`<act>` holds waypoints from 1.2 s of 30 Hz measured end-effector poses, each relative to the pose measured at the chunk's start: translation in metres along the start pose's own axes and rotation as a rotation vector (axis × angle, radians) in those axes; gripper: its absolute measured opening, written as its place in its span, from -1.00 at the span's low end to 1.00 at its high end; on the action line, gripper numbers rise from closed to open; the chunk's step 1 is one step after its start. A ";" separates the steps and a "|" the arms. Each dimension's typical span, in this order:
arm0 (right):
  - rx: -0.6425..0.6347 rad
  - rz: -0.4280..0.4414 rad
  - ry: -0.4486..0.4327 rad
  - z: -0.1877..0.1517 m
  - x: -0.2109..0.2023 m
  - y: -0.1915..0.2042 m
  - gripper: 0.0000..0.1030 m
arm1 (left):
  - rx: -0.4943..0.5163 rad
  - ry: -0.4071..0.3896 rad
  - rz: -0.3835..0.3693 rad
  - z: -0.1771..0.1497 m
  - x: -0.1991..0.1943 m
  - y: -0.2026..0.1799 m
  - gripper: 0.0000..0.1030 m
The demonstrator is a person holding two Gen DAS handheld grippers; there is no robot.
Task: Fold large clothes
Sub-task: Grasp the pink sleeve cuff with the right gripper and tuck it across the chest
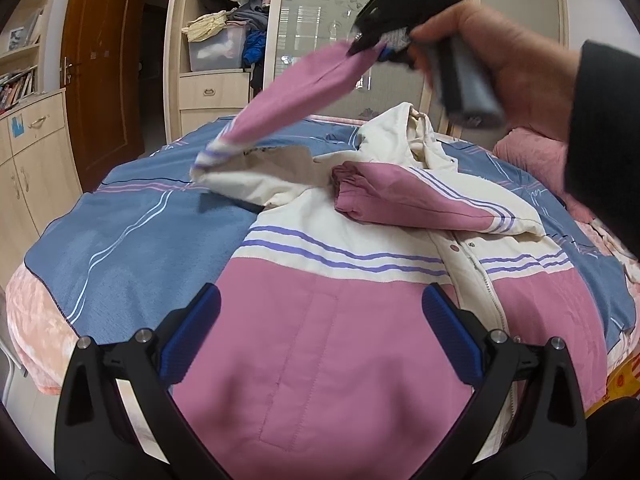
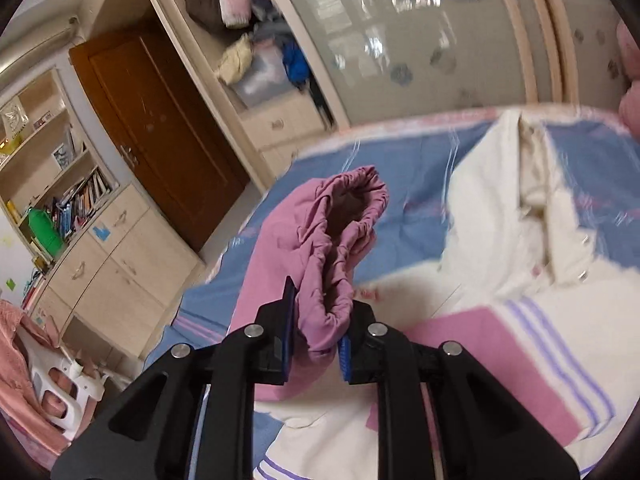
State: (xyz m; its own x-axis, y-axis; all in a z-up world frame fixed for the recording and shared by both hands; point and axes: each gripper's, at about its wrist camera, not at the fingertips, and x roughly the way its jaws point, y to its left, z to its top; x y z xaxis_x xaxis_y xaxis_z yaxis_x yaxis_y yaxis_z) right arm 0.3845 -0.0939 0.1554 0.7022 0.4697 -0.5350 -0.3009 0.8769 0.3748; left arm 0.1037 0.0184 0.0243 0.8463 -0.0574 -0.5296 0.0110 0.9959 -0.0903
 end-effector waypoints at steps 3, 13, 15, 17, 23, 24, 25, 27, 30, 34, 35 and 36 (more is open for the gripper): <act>0.046 -0.046 -0.022 0.000 -0.021 -0.038 -0.66 | 0.004 0.004 -0.001 -0.001 0.001 -0.003 0.96; 0.168 -0.369 0.018 -0.045 -0.040 -0.202 -0.66 | 0.032 0.010 -0.020 -0.003 0.004 -0.014 0.96; 0.148 -0.404 0.082 -0.059 -0.029 -0.216 -0.66 | 0.039 0.010 -0.036 -0.004 0.005 -0.018 0.96; 0.129 -0.440 0.160 -0.074 -0.015 -0.229 -0.66 | 0.043 0.008 -0.058 -0.005 0.004 -0.020 0.96; 0.112 -0.433 0.126 -0.071 -0.019 -0.227 -0.66 | 0.056 0.019 -0.069 -0.008 0.007 -0.027 0.96; 0.094 -0.428 0.106 -0.064 -0.025 -0.221 -0.66 | 0.058 0.022 -0.069 -0.008 0.007 -0.027 0.96; 0.071 -0.430 0.085 -0.057 -0.033 -0.214 -0.66 | 0.060 0.024 -0.068 -0.009 0.008 -0.028 0.96; 0.043 -0.437 0.053 -0.046 -0.051 -0.202 -0.66 | 0.062 0.026 -0.068 -0.009 0.008 -0.029 0.96; 0.039 -0.461 0.032 -0.039 -0.073 -0.208 -0.66 | 0.064 0.028 -0.072 -0.010 0.009 -0.030 0.96; 0.109 -0.516 0.064 -0.053 -0.082 -0.248 -0.66 | 0.077 0.033 -0.077 -0.011 0.010 -0.034 0.96; 0.146 -0.520 0.082 -0.062 -0.082 -0.264 -0.67 | 0.085 0.036 -0.079 -0.012 0.010 -0.036 0.96; 0.165 -0.517 0.090 -0.069 -0.081 -0.271 -0.67 | 0.089 0.038 -0.081 -0.012 0.010 -0.036 0.96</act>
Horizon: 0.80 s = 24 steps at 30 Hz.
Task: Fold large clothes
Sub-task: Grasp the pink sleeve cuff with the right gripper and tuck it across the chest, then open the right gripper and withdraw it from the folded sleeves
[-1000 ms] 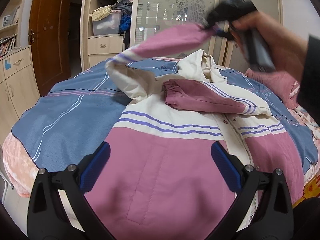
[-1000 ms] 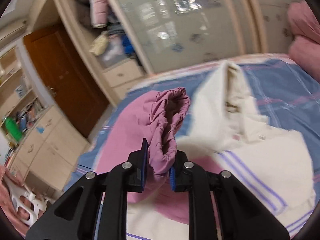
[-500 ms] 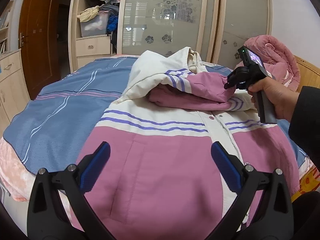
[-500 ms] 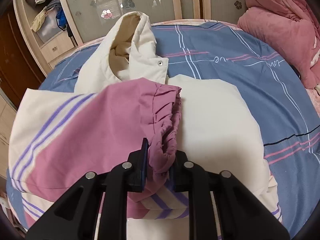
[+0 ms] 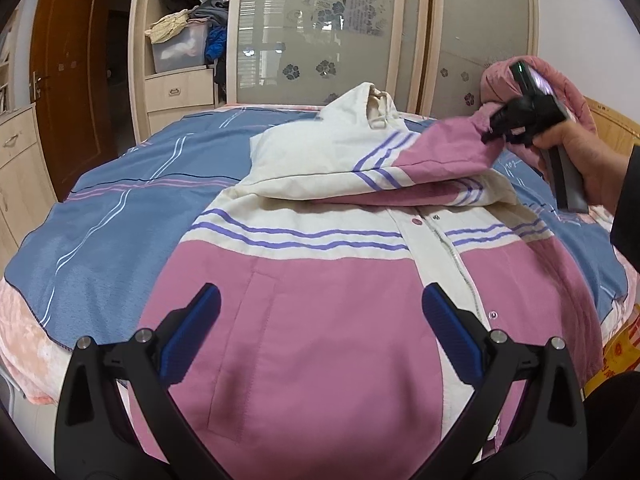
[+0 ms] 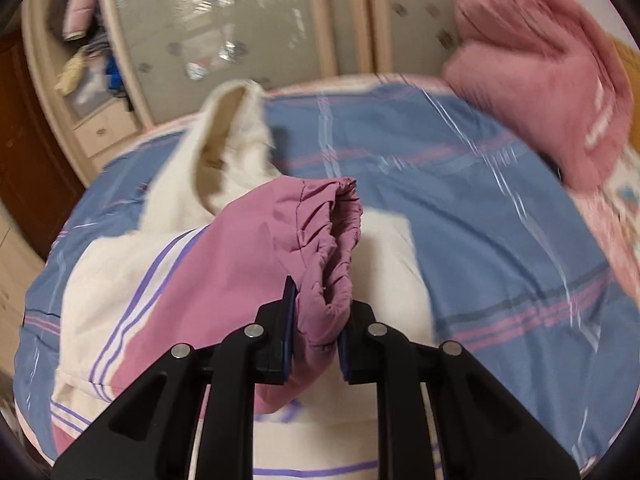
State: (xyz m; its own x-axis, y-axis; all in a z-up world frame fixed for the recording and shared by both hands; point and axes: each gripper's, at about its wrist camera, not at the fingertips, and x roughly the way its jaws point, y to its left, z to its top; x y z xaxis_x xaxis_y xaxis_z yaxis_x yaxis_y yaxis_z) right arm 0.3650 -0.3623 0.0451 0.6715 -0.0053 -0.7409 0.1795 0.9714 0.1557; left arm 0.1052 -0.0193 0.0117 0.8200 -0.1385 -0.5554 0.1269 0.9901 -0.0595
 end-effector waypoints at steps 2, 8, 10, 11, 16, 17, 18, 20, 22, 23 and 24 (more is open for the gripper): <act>0.030 -0.004 0.028 -0.013 0.013 -0.015 -0.66 | 0.011 0.003 -0.004 -0.001 0.000 -0.002 0.96; 0.083 0.052 0.070 -0.031 0.026 -0.026 0.10 | 0.025 0.021 -0.001 -0.004 0.005 -0.003 0.96; 0.112 0.107 0.045 -0.033 0.015 -0.032 0.56 | 0.022 0.023 -0.003 -0.004 0.006 -0.002 0.96; 0.117 0.099 0.031 -0.034 0.011 -0.033 0.66 | 0.020 0.024 -0.002 -0.003 0.008 -0.001 0.96; 0.190 0.208 -0.091 -0.060 -0.046 -0.059 0.82 | 0.009 0.031 -0.003 -0.003 0.011 0.001 0.96; 0.179 0.241 -0.114 -0.071 -0.060 -0.062 0.83 | 0.010 0.032 -0.004 -0.004 0.011 0.000 0.96; 0.165 0.261 -0.135 -0.082 -0.072 -0.064 0.84 | 0.015 0.034 -0.003 -0.004 0.011 0.000 0.96; 0.118 0.276 -0.194 -0.115 -0.104 -0.068 0.93 | 0.027 0.034 -0.005 -0.007 0.009 -0.002 0.96; 0.068 0.286 -0.250 -0.146 -0.131 -0.069 0.97 | 0.037 0.032 -0.010 -0.009 0.006 -0.004 0.96; 0.031 0.287 -0.280 -0.164 -0.146 -0.067 0.97 | 0.039 0.030 -0.012 -0.010 0.004 -0.004 0.96; -0.001 0.280 -0.299 -0.179 -0.158 -0.062 0.97 | 0.039 0.030 -0.021 -0.011 0.001 -0.004 0.96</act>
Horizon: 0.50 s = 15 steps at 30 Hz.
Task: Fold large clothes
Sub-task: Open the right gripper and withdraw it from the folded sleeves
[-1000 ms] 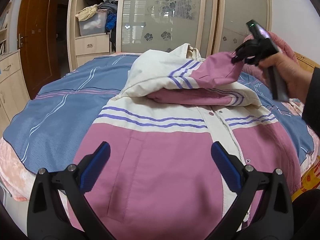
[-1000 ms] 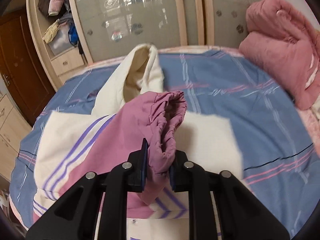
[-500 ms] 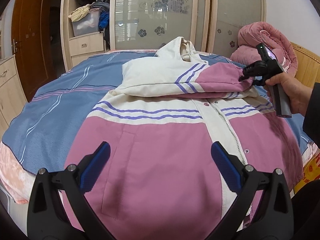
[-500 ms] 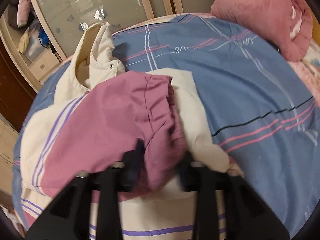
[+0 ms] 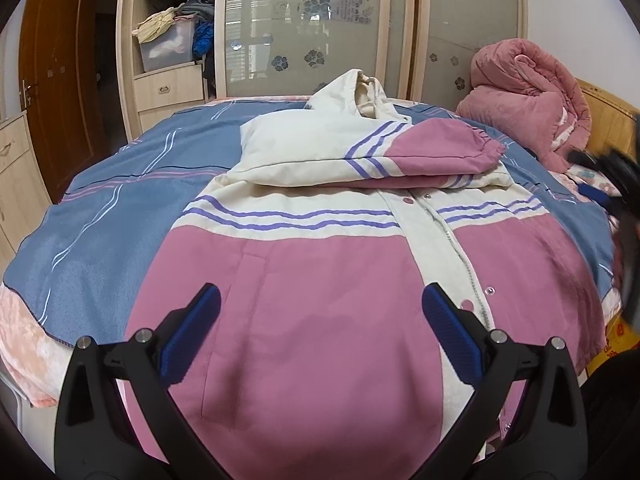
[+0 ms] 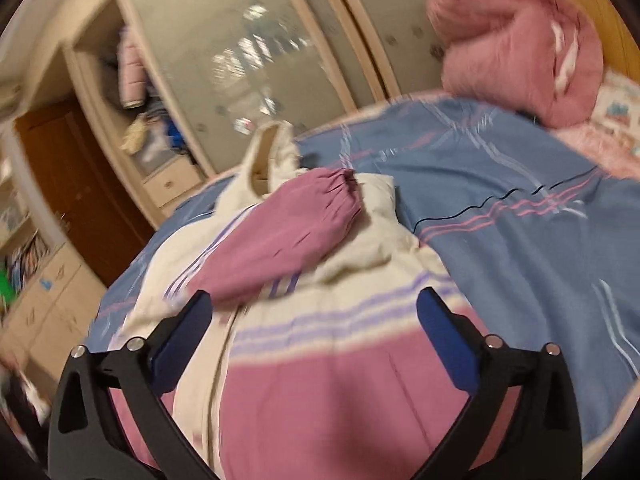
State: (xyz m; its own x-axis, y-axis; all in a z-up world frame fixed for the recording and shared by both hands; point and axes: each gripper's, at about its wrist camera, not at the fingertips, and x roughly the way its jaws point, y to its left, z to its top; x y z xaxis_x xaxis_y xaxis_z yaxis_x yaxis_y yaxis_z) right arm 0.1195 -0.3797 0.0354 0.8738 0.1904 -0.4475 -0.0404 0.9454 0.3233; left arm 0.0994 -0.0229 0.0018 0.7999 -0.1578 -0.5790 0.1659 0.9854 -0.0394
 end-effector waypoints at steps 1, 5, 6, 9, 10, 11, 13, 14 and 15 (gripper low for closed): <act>-0.042 -0.001 -0.016 -0.011 -0.013 0.008 0.97 | -0.002 -0.003 -0.014 -0.002 -0.003 0.000 0.96; -0.163 -0.030 -0.085 -0.051 -0.047 0.027 0.97 | -0.012 -0.028 -0.015 -0.007 -0.017 0.002 0.96; -0.167 -0.043 -0.077 -0.061 -0.048 0.029 0.97 | -0.009 -0.042 -0.009 -0.008 -0.023 0.001 0.96; -0.185 -0.049 -0.018 -0.071 -0.042 0.030 0.97 | 0.007 -0.076 0.027 -0.011 -0.031 0.000 0.96; -0.200 -0.053 -0.018 -0.072 -0.040 0.031 0.97 | 0.013 -0.083 0.042 -0.012 -0.032 -0.001 0.96; -0.216 -0.060 -0.024 -0.071 -0.040 0.032 0.97 | 0.017 -0.084 0.058 -0.014 -0.031 -0.002 0.96; -0.221 -0.067 -0.026 -0.072 -0.040 0.031 0.97 | 0.013 -0.075 0.075 -0.015 -0.028 -0.001 0.96; -0.210 -0.065 -0.022 -0.071 -0.041 0.028 0.97 | 0.007 -0.064 0.077 -0.016 -0.026 0.000 0.96; -0.201 -0.064 -0.021 -0.071 -0.042 0.026 0.97 | 0.006 -0.056 0.078 -0.016 -0.025 0.000 0.96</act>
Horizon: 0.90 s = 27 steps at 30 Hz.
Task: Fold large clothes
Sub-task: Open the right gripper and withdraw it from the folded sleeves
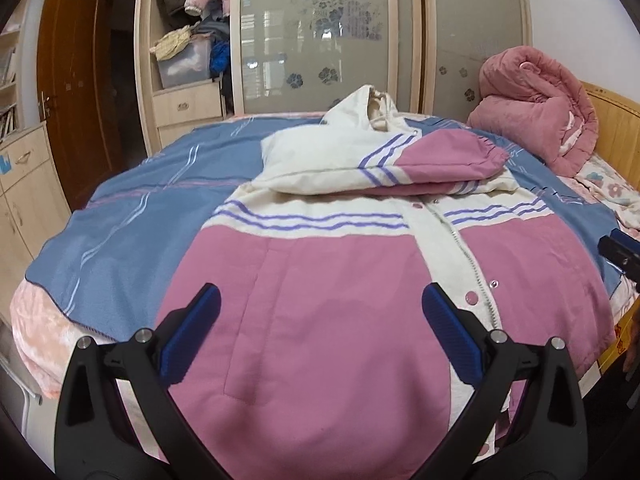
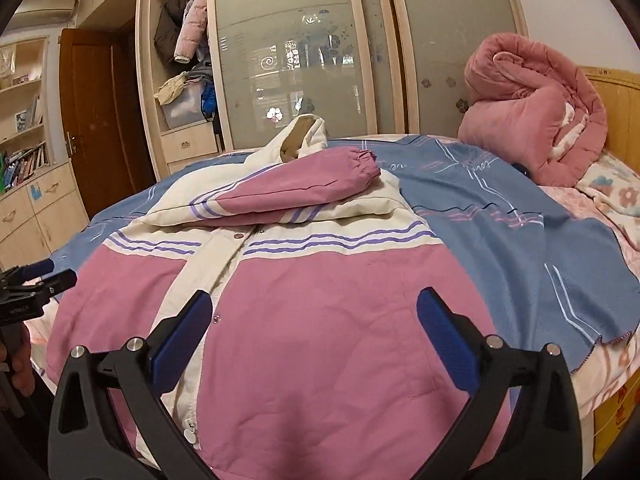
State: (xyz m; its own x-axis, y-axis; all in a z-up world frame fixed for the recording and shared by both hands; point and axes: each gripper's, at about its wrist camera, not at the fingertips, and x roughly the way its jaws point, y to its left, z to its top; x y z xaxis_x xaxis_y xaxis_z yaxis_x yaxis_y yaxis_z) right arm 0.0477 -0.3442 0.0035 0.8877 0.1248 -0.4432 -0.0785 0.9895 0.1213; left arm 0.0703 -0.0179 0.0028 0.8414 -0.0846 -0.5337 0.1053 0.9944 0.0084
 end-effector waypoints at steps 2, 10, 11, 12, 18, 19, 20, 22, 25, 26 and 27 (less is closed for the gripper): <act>0.013 -0.002 -0.013 0.000 -0.005 -0.004 0.97 | 0.004 0.008 0.004 -0.001 0.001 -0.001 0.96; 0.007 -0.010 0.002 -0.004 -0.009 -0.011 0.97 | 0.021 0.012 0.007 -0.003 0.002 -0.006 0.96; 0.007 -0.011 0.002 -0.004 -0.010 -0.011 0.97 | 0.021 0.014 0.007 -0.003 0.003 -0.007 0.96; 0.009 -0.011 0.001 -0.004 -0.010 -0.012 0.97 | 0.021 0.014 0.008 -0.003 0.003 -0.007 0.96; 0.010 -0.011 0.001 -0.005 -0.012 -0.013 0.97 | 0.024 0.011 0.006 -0.003 0.003 -0.009 0.96; 0.008 -0.011 0.001 -0.005 -0.011 -0.013 0.97 | 0.026 0.010 0.008 -0.003 0.003 -0.009 0.96; 0.006 -0.011 0.002 -0.005 -0.011 -0.012 0.97 | 0.027 0.010 0.009 -0.003 0.003 -0.010 0.96; 0.004 -0.010 0.002 -0.005 -0.011 -0.012 0.97 | 0.026 0.012 0.009 -0.003 0.003 -0.008 0.96; 0.004 -0.007 0.007 -0.005 -0.009 -0.010 0.97 | 0.021 0.012 0.008 -0.004 0.002 -0.008 0.96; 0.004 -0.006 0.007 -0.005 -0.009 -0.009 0.97 | 0.020 0.013 0.006 -0.003 0.002 -0.008 0.96; 0.005 -0.005 0.008 -0.004 -0.008 -0.008 0.97 | 0.022 0.015 0.005 -0.003 0.002 -0.008 0.96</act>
State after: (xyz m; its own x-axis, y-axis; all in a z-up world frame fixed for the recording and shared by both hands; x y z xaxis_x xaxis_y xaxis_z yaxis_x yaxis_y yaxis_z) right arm 0.0390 -0.3531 0.0024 0.8844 0.1206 -0.4508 -0.0721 0.9897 0.1234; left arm 0.0692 -0.0262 -0.0011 0.8342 -0.0787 -0.5458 0.1131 0.9931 0.0296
